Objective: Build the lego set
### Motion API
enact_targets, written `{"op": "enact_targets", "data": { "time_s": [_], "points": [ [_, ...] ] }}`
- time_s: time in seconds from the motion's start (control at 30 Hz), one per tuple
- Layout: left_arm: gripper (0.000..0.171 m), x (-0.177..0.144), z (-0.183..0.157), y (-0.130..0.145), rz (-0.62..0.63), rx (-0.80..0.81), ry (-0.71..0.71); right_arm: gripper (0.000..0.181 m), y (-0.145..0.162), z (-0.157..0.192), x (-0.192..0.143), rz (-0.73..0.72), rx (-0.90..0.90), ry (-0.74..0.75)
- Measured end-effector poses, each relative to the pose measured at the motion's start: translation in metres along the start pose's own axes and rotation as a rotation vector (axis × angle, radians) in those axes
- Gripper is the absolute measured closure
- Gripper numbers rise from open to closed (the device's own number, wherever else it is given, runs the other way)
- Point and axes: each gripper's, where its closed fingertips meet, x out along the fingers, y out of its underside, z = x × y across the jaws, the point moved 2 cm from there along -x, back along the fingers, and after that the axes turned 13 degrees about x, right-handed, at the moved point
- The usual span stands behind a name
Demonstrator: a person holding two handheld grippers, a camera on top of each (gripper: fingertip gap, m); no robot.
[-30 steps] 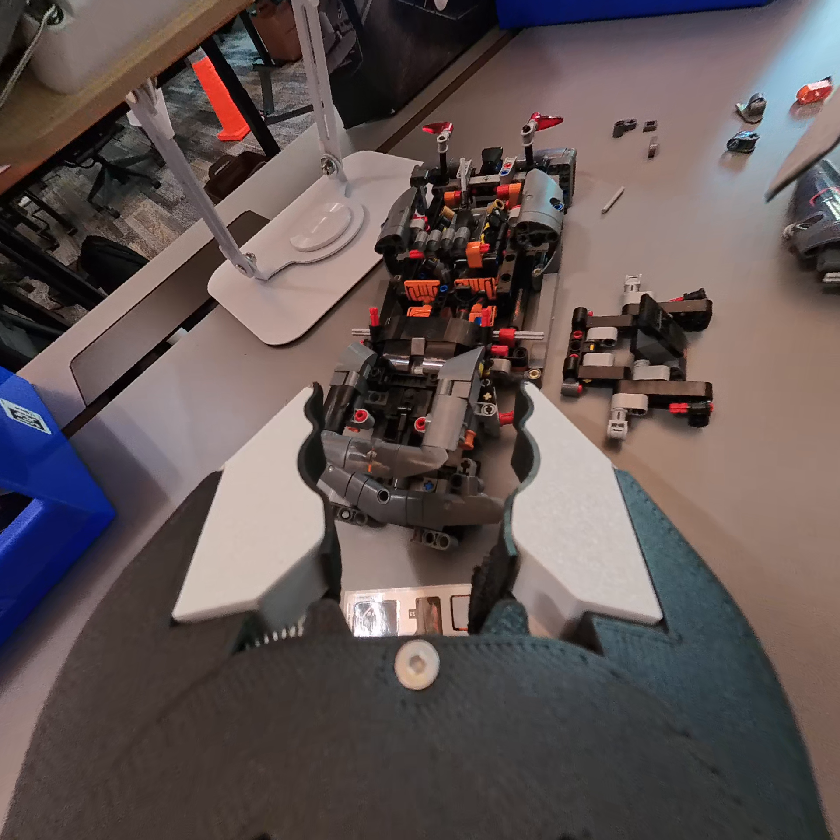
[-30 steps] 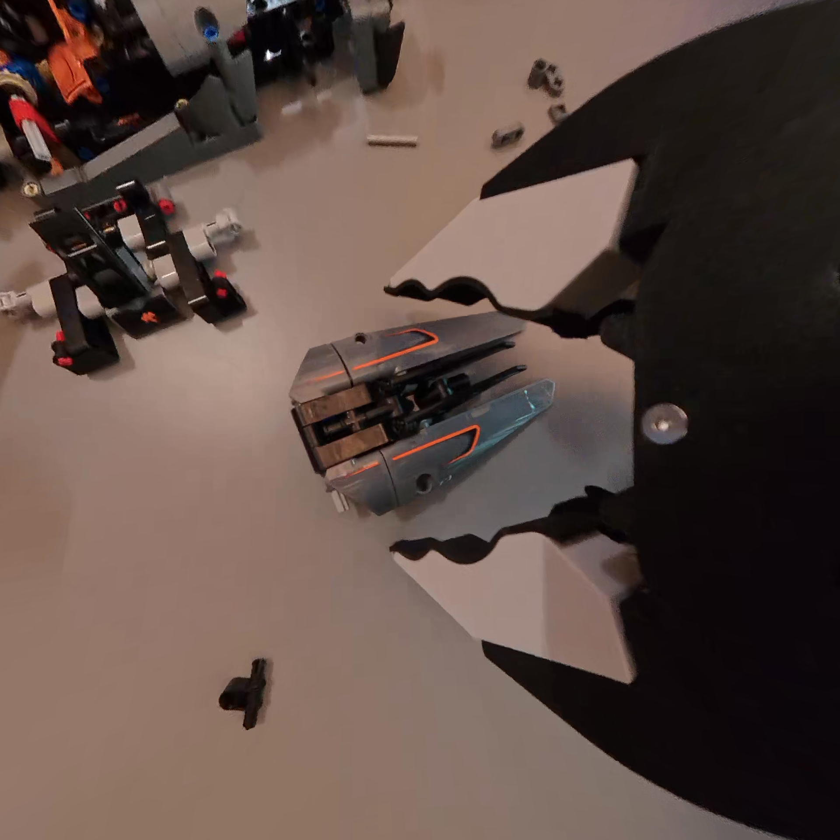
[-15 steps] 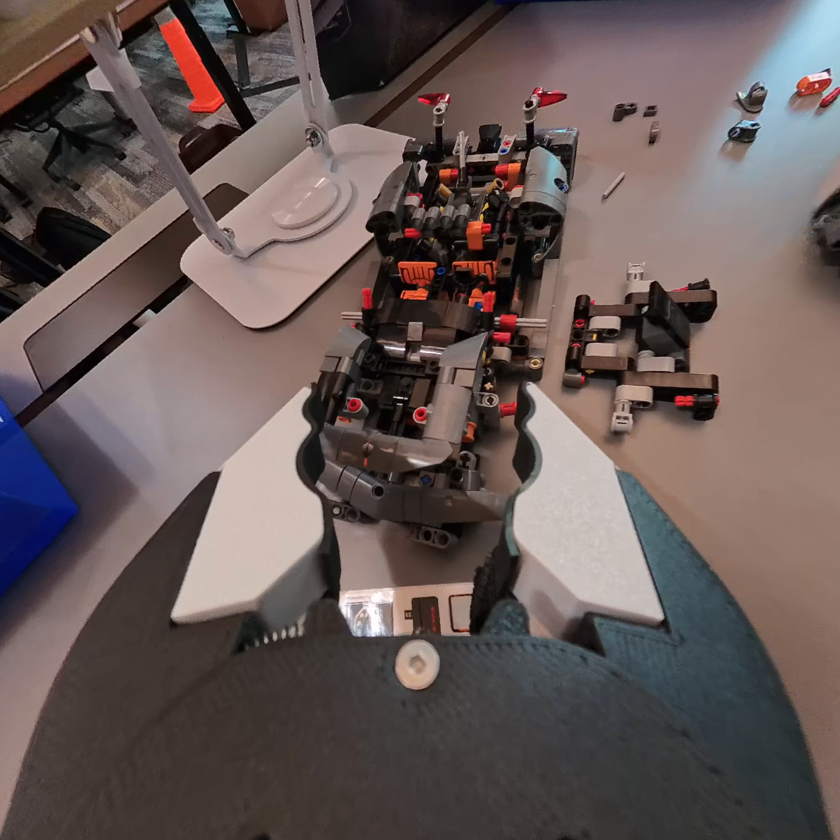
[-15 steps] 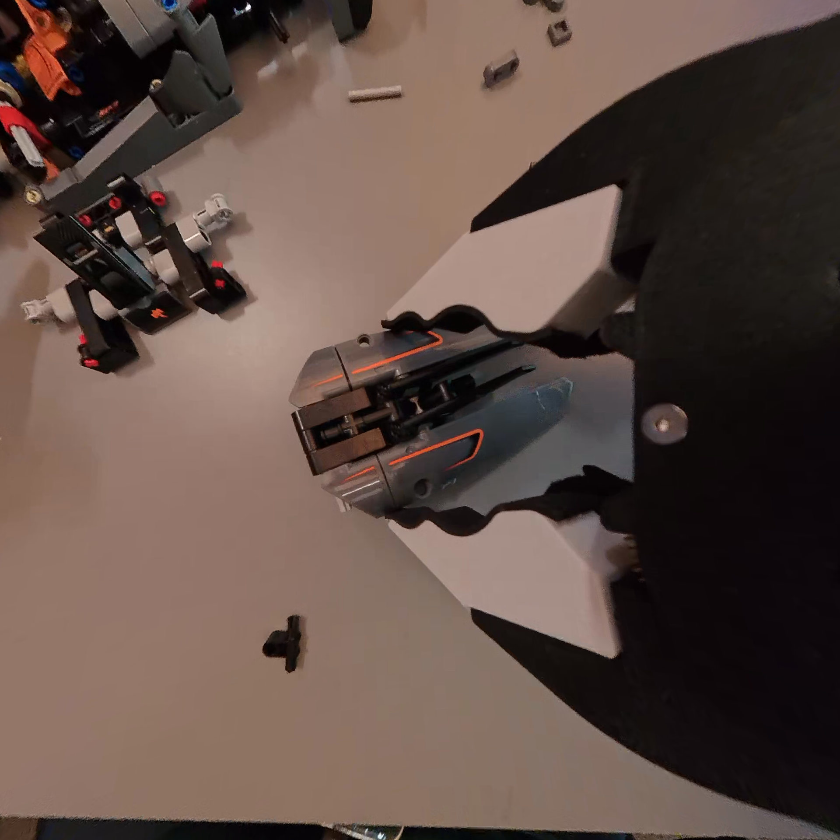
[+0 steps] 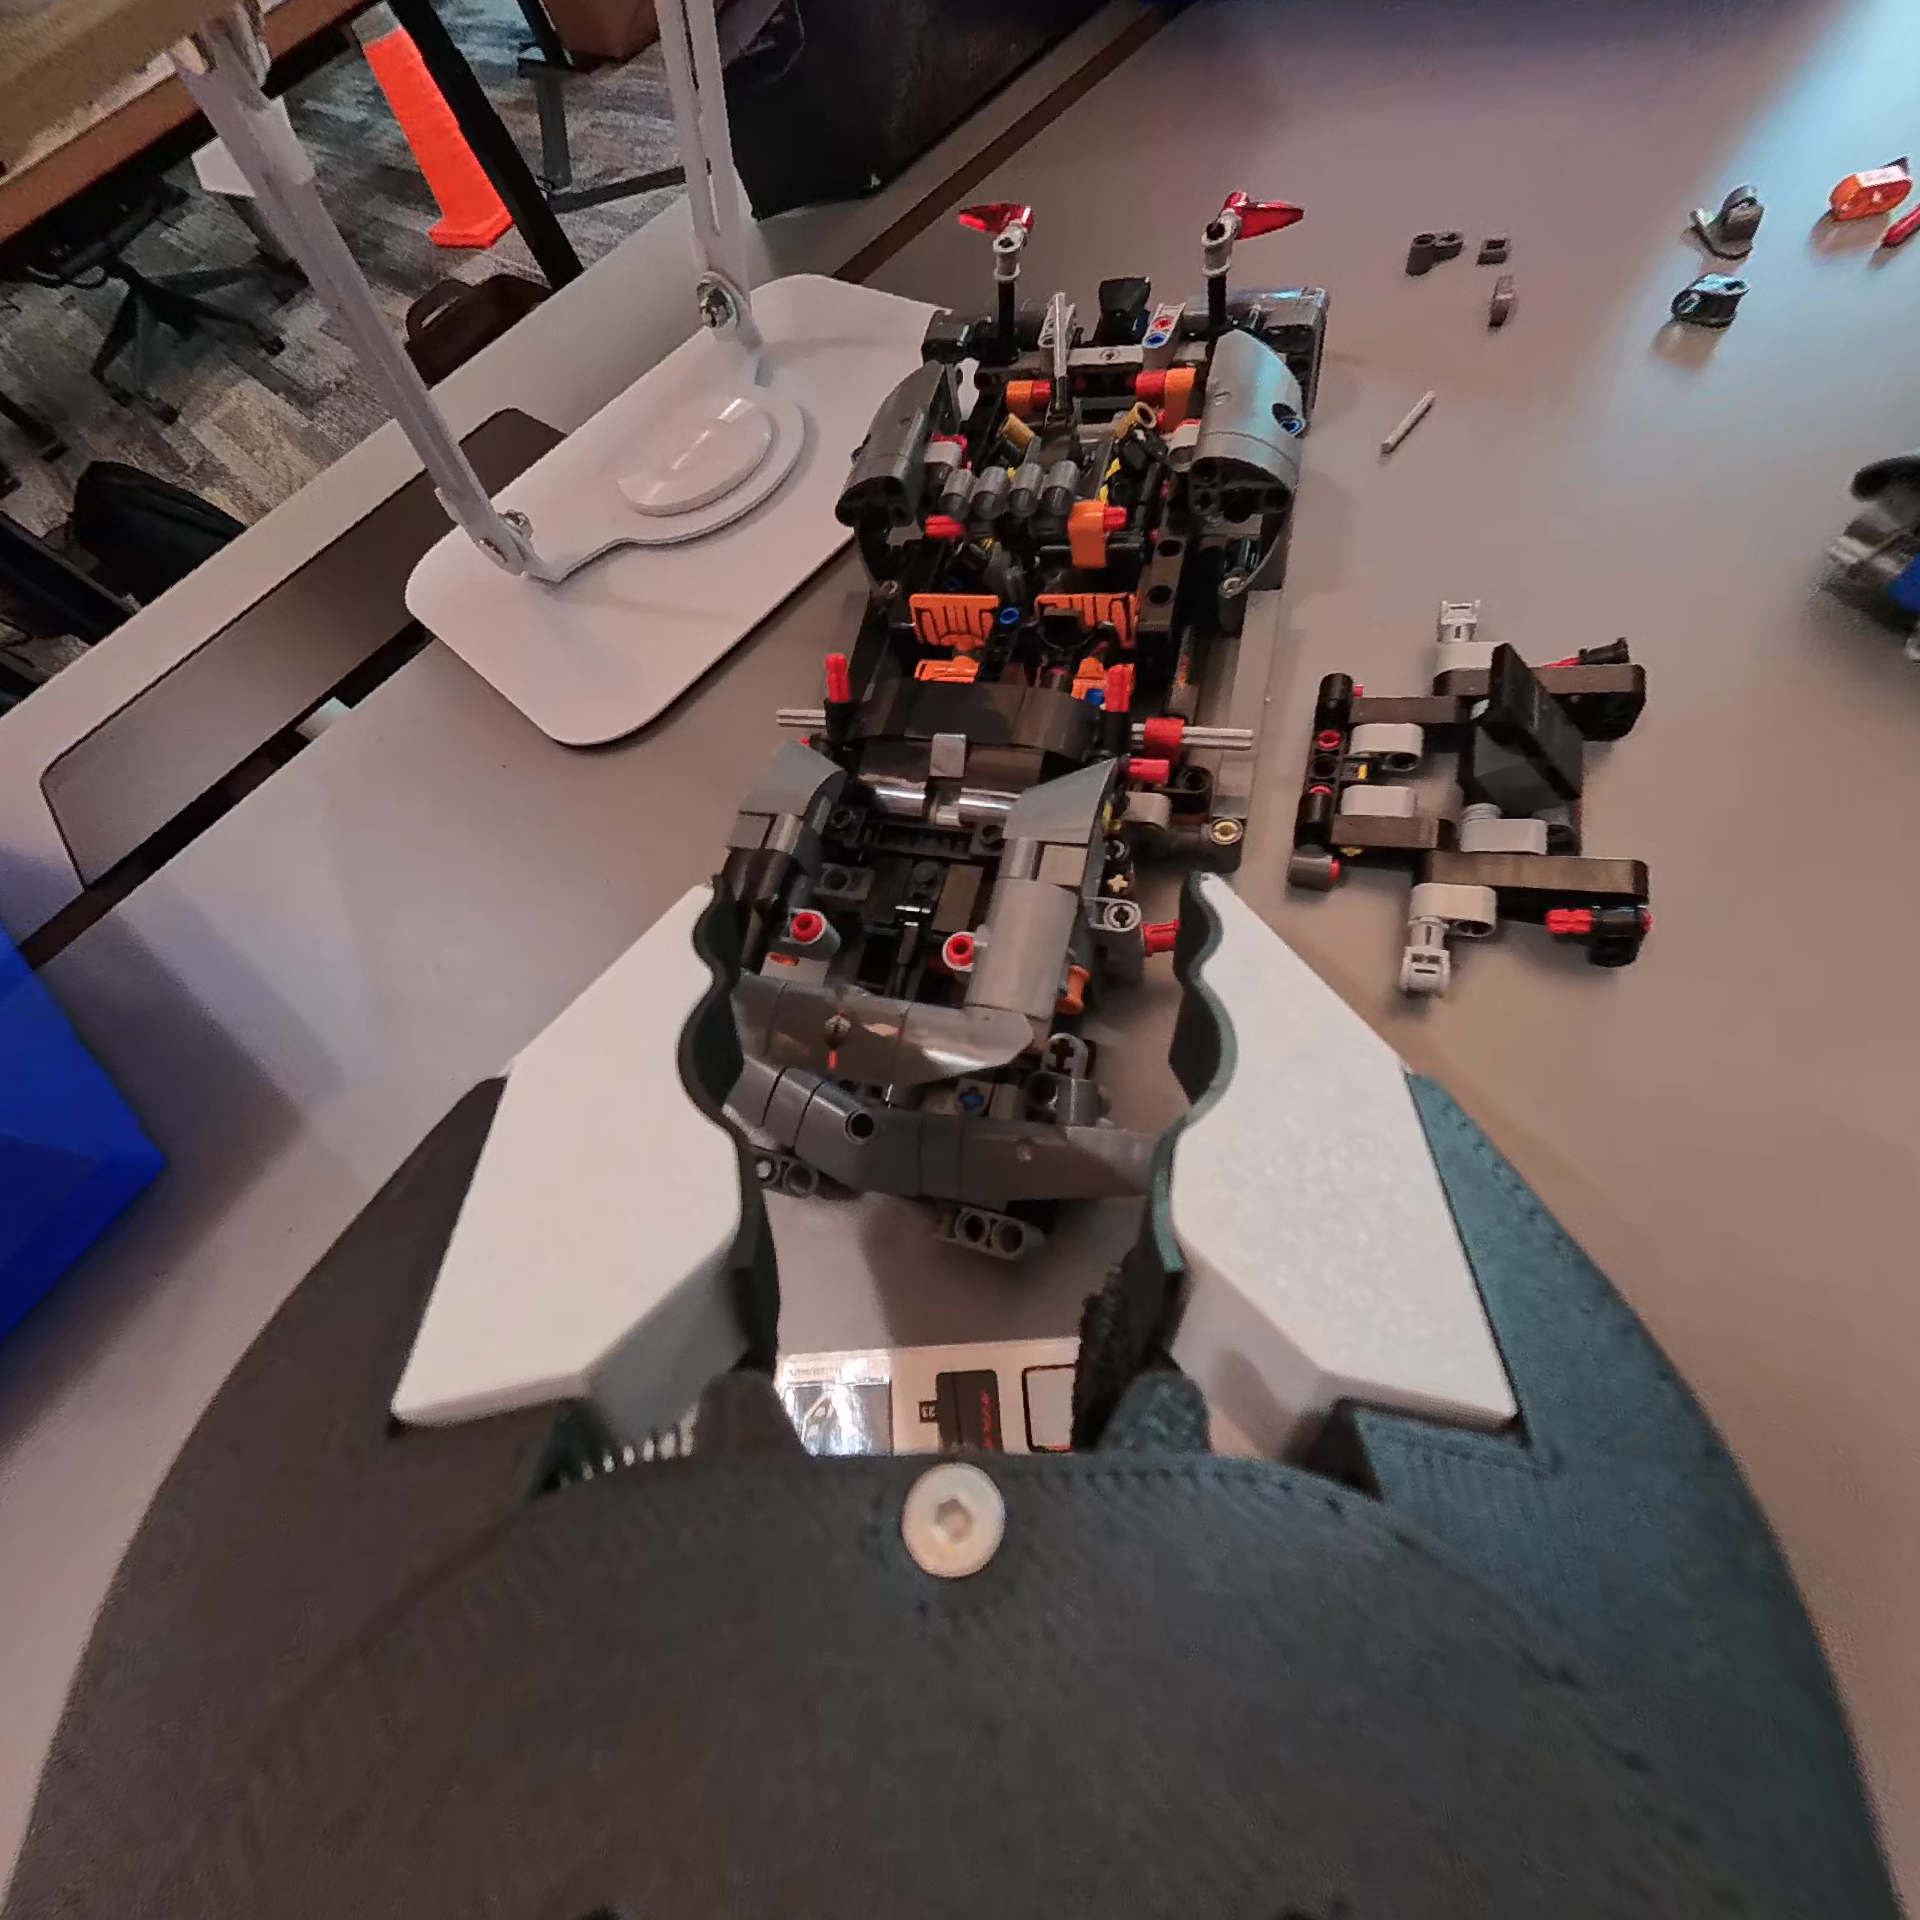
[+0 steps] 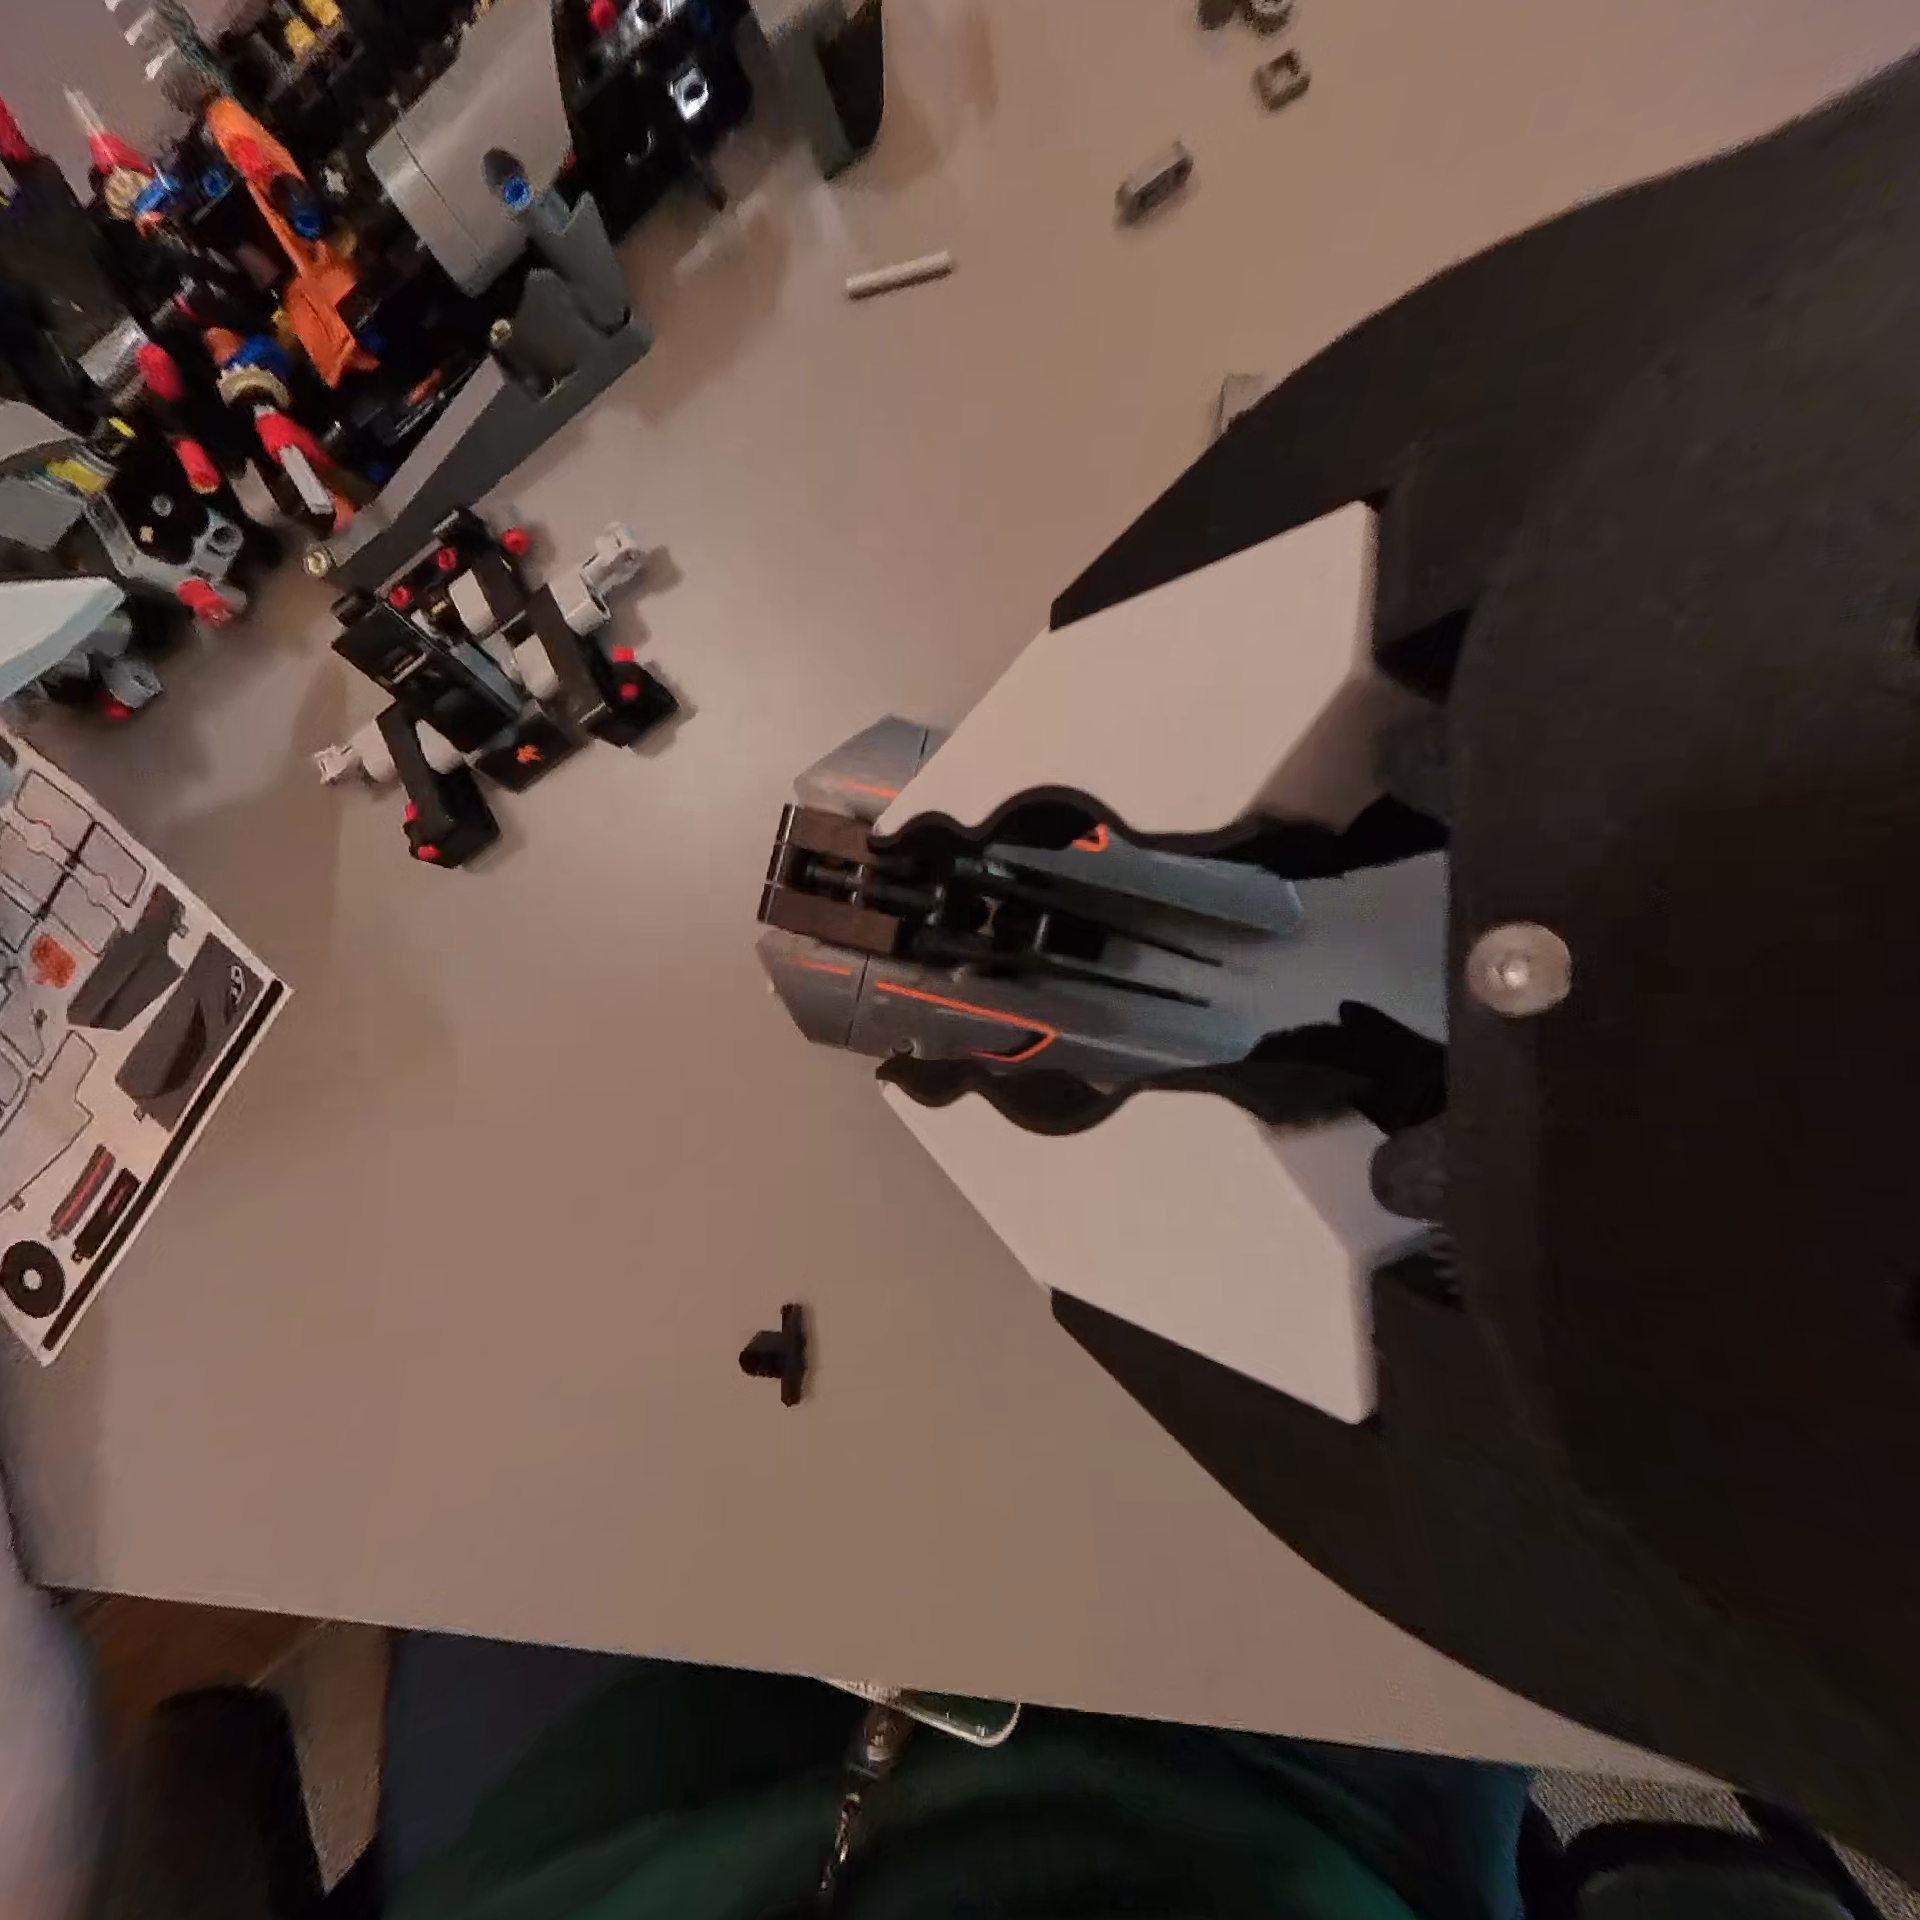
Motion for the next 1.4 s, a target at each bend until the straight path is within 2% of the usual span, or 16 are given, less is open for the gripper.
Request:
{"op": "enact_targets", "data": {
  "time_s": [0.1,0.2,0.27,0.33,0.4,0.47,0.5,0.53,0.93,1.1,1.2,1.3,1.4],
  "points": [
    [0.089,0.000,0.000,0.000,0.000,0.003,0.001,0.134,-0.002,0.000,0.001,-0.011,-0.006,0.018],
    [0.089,0.000,0.000,0.000,-0.002,0.001,0.002,0.105,-0.003,-0.012,0.000,0.016,-0.016,0.094],
    [0.089,0.000,-0.001,0.000,-0.002,0.002,0.002,0.097,0.002,-0.018,0.003,0.056,-0.017,0.113],
    [0.089,0.000,-0.001,0.000,-0.002,0.002,0.002,0.079,0.010,-0.022,0.010,0.107,0.017,0.092],
    [0.089,0.000,0.000,0.000,-0.002,0.000,0.001,0.079,0.023,-0.025,0.019,0.185,0.039,0.093],
    [0.089,0.000,0.000,0.000,-0.002,-0.002,0.001,0.085,0.023,-0.025,0.022,0.165,0.022,0.112],
    [0.089,0.000,0.000,0.000,-0.003,-0.004,0.002,0.092,0.022,-0.026,0.021,0.161,0.033,0.121],
    [0.089,0.000,0.000,0.000,-0.004,-0.004,0.004,0.108,0.021,-0.027,0.019,0.150,0.043,0.130],
    [0.089,0.001,0.000,0.000,-0.003,0.000,0.001,0.109,0.017,-0.024,0.017,0.057,0.120,0.089],
    [0.089,0.000,0.001,0.000,-0.002,0.000,-0.001,0.109,0.004,-0.023,0.011,-0.024,0.153,0.037],
    [0.089,0.000,0.001,0.000,-0.002,0.001,-0.002,0.110,-0.010,-0.018,0.004,-0.121,0.193,-0.042],
    [0.089,0.000,0.001,0.000,-0.002,0.002,-0.004,0.109,-0.036,-0.011,-0.015,-0.318,0.280,-0.216],
    [0.089,-0.001,0.002,-0.001,-0.005,0.005,-0.010,0.109,-0.064,-0.008,-0.049,-0.600,0.378,-0.474]
  ]
}}
